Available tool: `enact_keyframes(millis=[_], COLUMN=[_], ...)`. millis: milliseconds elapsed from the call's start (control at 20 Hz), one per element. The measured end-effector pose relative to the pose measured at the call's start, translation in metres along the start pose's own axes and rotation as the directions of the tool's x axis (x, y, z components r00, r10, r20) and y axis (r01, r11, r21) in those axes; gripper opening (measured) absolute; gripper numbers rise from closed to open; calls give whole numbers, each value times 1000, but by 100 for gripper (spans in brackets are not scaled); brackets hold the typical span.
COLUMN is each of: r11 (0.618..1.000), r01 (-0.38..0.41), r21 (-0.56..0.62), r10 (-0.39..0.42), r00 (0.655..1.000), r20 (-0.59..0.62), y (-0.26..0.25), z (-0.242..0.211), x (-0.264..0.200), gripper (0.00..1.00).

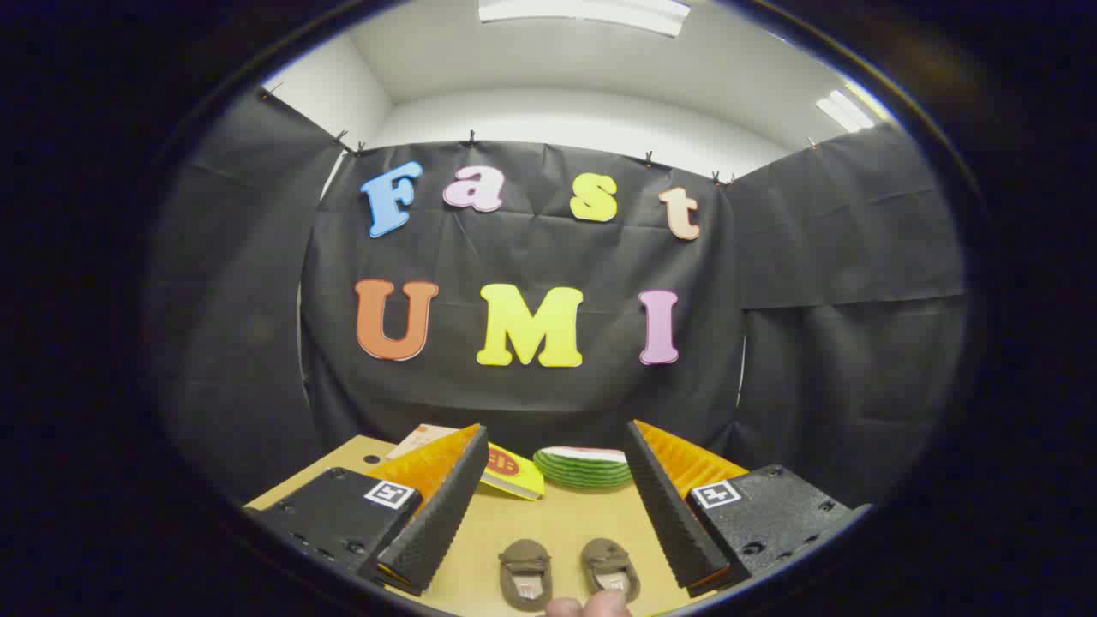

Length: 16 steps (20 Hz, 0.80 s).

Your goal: Open the storage box then place both shoes into the box .Put the left shoe in first, then the right shoe, with the right side of both shoes facing outward in a uniform manner.

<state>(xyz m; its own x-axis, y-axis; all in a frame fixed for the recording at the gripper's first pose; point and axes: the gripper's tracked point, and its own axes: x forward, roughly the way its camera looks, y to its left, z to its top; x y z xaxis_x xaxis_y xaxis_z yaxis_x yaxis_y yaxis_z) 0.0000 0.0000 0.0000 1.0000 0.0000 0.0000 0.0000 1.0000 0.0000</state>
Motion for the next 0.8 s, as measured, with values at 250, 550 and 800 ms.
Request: enact_keyframes(millis=[250, 550, 800], r11=[999, 999, 999], r01=[-43, -27, -19], r21=[-9, -19, -38], r10=[43, 27, 19], r00=[998, 999, 1000], r20=[-41, -18, -6], y=[19, 19, 19], z=[-13, -2, 5], x=[4, 3, -2], gripper=[100, 100, 100])
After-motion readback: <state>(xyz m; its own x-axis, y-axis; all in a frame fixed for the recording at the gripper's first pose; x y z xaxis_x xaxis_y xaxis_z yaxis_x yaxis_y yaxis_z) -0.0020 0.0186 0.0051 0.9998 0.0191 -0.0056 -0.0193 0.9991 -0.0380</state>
